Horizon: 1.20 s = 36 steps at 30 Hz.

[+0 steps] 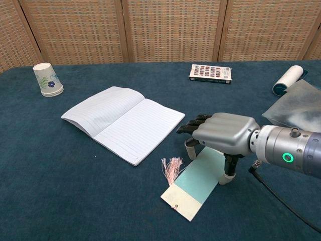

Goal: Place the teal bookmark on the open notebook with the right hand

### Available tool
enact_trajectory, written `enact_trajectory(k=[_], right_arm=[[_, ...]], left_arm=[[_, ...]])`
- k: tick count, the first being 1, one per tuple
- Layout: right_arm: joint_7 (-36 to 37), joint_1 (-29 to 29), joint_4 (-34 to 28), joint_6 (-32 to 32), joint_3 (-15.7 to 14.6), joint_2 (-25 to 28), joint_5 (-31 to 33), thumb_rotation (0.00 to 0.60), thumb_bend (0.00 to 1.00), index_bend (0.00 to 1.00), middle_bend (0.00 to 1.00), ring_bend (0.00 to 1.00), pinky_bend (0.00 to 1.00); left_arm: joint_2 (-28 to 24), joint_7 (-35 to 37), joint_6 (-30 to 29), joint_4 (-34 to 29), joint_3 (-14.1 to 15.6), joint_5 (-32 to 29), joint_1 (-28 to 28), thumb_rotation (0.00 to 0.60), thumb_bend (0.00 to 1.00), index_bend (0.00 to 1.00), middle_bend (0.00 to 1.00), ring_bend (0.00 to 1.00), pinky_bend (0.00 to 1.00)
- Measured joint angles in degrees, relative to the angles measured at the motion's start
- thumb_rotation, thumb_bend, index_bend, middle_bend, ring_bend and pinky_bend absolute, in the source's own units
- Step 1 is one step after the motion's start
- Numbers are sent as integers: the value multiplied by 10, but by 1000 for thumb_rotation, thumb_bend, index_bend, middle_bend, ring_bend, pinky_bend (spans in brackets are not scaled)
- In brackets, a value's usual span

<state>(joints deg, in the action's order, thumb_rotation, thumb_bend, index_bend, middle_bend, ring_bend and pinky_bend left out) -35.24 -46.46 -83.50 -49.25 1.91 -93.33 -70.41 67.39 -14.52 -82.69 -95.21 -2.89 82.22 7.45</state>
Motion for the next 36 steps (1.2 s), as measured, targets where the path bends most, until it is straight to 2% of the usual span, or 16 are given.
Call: enact_trajectory(k=[21, 36], right_arm=[[-38, -28, -32, 0, 37, 24, 39, 600, 184, 579, 105, 0, 3], [-52, -91, 36, 48, 77, -12, 117, 600, 184, 578, 100, 0, 3]], left_arm=[[-1, 6, 6, 1, -1, -4, 3, 600, 0, 0, 0, 0, 0], [7, 7, 22, 17, -8, -25, 10, 600, 0, 0, 0, 0, 0]])
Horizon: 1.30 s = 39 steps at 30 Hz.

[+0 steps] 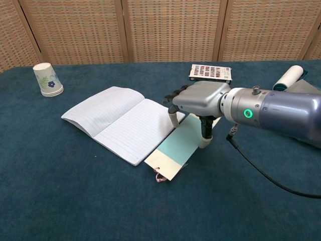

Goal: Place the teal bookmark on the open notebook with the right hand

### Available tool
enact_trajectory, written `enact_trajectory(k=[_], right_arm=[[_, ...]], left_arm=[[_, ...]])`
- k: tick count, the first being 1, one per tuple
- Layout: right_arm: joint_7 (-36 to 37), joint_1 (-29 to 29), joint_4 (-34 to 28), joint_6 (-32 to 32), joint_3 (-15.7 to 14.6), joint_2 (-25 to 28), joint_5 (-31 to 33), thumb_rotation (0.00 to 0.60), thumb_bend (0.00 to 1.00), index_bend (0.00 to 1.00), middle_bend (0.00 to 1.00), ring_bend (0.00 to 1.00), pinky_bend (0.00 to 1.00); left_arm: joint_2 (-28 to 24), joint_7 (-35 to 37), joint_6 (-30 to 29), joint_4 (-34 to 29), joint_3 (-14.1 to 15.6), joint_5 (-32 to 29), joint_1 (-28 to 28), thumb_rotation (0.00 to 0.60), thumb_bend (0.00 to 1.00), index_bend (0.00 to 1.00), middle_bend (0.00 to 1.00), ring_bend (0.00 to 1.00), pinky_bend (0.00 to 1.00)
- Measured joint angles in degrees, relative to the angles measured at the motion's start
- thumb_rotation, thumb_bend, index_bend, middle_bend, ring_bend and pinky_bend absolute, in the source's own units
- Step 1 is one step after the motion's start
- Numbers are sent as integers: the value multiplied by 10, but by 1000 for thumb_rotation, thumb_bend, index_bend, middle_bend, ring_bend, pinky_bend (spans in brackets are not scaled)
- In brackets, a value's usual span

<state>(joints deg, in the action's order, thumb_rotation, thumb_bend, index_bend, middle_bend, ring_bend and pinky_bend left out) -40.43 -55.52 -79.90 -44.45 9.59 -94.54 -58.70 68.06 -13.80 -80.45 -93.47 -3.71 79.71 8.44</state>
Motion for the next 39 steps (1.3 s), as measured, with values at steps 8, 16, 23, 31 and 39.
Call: enact_trajectory(k=[8, 16, 23, 31, 39], right_arm=[[5, -41, 62, 31, 15, -31, 29, 600, 183, 578, 97, 0, 3], [13, -79, 112, 60, 30, -52, 51, 600, 184, 578, 96, 0, 3], [34, -110, 156, 84, 48, -67, 70, 600, 184, 581, 96, 0, 3], [64, -146, 208, 112, 58, -88, 76, 600, 184, 581, 97, 0, 3], [93, -169, 252, 130, 58, -112, 65, 600, 183, 580, 96, 0, 2]], left_arm=[[3, 6, 10, 13, -6, -17, 4, 600, 0, 0, 0, 0, 0], [9, 2, 16, 25, -11, -31, 7, 600, 0, 0, 0, 0, 0], [11, 7, 25, 33, -14, -43, 11, 600, 0, 0, 0, 0, 0], [11, 19, 36, 39, -13, -45, 14, 600, 0, 0, 0, 0, 0], [12, 24, 45, 46, -13, -52, 17, 600, 0, 0, 0, 0, 0]])
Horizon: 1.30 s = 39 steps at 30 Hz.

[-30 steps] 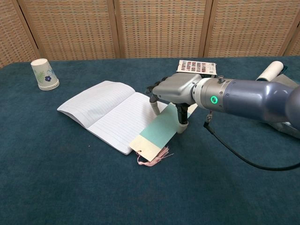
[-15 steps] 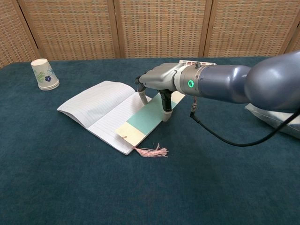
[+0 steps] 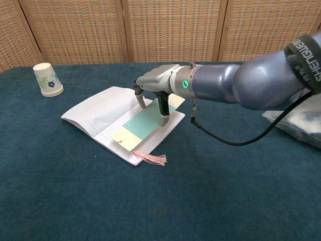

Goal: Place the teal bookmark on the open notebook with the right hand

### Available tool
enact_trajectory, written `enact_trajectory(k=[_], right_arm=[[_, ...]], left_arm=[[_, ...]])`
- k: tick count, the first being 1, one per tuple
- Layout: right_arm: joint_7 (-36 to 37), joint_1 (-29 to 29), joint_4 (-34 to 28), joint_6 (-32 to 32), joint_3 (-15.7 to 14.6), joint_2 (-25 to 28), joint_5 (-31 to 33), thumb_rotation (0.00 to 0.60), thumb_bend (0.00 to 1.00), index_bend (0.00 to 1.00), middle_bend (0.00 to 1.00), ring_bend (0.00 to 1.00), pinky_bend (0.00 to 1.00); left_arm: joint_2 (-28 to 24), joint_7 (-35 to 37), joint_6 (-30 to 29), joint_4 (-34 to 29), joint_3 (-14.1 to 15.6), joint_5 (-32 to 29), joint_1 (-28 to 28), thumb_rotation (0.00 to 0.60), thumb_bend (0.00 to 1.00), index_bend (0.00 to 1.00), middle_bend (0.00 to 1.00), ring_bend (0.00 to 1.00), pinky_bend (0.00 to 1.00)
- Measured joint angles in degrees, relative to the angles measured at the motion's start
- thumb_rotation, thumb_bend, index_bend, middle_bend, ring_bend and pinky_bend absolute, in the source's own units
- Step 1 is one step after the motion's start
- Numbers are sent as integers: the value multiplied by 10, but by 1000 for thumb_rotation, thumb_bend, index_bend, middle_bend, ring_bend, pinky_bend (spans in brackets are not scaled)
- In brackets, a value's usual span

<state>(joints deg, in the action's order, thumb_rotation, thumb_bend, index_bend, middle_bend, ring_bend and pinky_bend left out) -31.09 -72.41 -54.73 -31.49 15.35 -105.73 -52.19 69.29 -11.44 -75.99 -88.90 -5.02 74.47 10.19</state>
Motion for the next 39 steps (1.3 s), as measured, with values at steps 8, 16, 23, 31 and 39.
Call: enact_trajectory(k=[8, 16, 23, 31, 39], right_arm=[[42, -23, 59, 25, 1, -28, -22, 600, 183, 580, 97, 0, 2], [90, -45, 112, 47, 3, -54, -59, 600, 184, 578, 96, 0, 0], [137, -64, 158, 63, 4, -77, -96, 600, 184, 572, 95, 0, 0], [185, -84, 206, 74, 6, -101, -130, 600, 183, 564, 88, 0, 0], [228, -100, 253, 86, 5, -120, -159, 600, 183, 503, 54, 0, 0]], left_arm=[[1, 6, 11, 4, 1, -5, 4, 600, 0, 0, 0, 0, 0], [3, 12, 21, 12, 1, -12, 8, 600, 0, 0, 0, 0, 0], [4, 14, 28, 16, 1, -16, 11, 600, 0, 0, 0, 0, 0], [5, 20, 36, 21, 0, -23, 13, 600, 0, 0, 0, 0, 0], [6, 23, 43, 25, 1, -27, 15, 600, 0, 0, 0, 0, 0]])
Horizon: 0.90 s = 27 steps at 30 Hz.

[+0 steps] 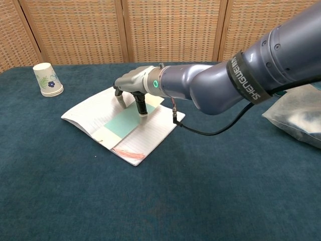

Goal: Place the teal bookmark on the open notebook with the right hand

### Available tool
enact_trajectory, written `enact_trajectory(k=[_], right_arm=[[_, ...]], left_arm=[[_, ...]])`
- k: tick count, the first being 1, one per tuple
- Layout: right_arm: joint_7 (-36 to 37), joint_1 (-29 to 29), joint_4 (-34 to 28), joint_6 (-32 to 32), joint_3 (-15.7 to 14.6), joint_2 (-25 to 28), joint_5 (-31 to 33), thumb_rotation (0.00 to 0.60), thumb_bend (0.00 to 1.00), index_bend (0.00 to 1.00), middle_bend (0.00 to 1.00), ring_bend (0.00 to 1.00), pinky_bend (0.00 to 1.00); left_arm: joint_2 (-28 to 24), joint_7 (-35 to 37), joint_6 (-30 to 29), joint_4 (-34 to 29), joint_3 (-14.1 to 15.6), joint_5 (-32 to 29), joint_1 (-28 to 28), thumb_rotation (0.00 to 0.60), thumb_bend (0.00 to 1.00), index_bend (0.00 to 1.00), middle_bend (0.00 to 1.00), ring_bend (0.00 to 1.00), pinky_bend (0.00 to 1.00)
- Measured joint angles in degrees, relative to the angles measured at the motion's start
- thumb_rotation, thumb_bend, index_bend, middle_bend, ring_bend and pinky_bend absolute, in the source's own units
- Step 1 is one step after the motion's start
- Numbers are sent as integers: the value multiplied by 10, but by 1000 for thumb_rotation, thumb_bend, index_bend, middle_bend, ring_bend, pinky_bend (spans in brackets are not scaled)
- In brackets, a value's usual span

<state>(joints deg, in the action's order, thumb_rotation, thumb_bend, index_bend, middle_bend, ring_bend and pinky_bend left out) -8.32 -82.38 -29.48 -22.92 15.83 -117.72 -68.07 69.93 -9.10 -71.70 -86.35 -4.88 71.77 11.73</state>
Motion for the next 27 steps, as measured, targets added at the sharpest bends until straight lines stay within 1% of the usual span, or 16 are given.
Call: enact_trajectory(k=[2, 3, 5, 8, 11, 15, 17, 20, 21, 25, 26, 27], right_arm=[[12, -3, 11, 2, -1, -4, -8, 600, 182, 398, 23, 0, 0], [17, -4, 15, 2, -1, -6, -11, 600, 182, 363, 16, 0, 0], [26, -7, 24, 4, -3, -9, -18, 600, 182, 239, 1, 0, 0], [36, -8, 27, 9, -6, -10, -25, 600, 183, 126, 0, 0, 0], [41, -6, 26, 7, -10, -9, -34, 600, 183, 72, 0, 0, 0], [45, -1, 17, -2, -11, -6, -38, 600, 182, 66, 0, 0, 0], [44, 2, 9, -7, -11, -2, -38, 600, 183, 124, 0, 0, 0], [42, 8, -9, -15, -11, 6, -38, 600, 197, 177, 0, 0, 6], [41, 11, -16, -19, -11, 9, -39, 600, 217, 181, 1, 0, 12], [29, 28, -66, -46, -11, 30, -39, 600, 447, 225, 38, 0, 66], [26, 32, -79, -52, -12, 35, -39, 600, 486, 237, 50, 0, 78], [22, 37, -93, -59, -12, 41, -39, 600, 500, 243, 56, 0, 83]], left_arm=[[0, 0, 2, 1, 0, -2, 1, 600, 0, 0, 0, 0, 0], [0, 0, 2, 1, 0, -2, 1, 600, 0, 0, 0, 0, 0], [0, -1, 3, 0, 0, -2, 1, 600, 0, 0, 0, 0, 0], [0, 0, 3, -1, 2, -2, 1, 600, 0, 0, 0, 0, 0], [0, -1, 3, -2, 2, -1, 2, 600, 0, 0, 0, 0, 0], [-2, -1, -4, -5, 2, 1, 0, 600, 0, 0, 0, 0, 0], [-5, -1, -10, -8, 1, 2, -2, 600, 0, 0, 0, 0, 0], [-8, 1, -14, -13, 1, 3, -4, 600, 0, 0, 0, 0, 0], [-9, 2, -15, -14, 1, 4, -5, 600, 0, 0, 0, 0, 0], [-12, 4, -18, -19, 3, 11, -6, 600, 0, 0, 0, 0, 0], [-12, 4, -19, -20, 3, 12, -6, 600, 0, 0, 0, 0, 0], [-13, 4, -21, -21, 4, 14, -6, 600, 0, 0, 0, 0, 0]])
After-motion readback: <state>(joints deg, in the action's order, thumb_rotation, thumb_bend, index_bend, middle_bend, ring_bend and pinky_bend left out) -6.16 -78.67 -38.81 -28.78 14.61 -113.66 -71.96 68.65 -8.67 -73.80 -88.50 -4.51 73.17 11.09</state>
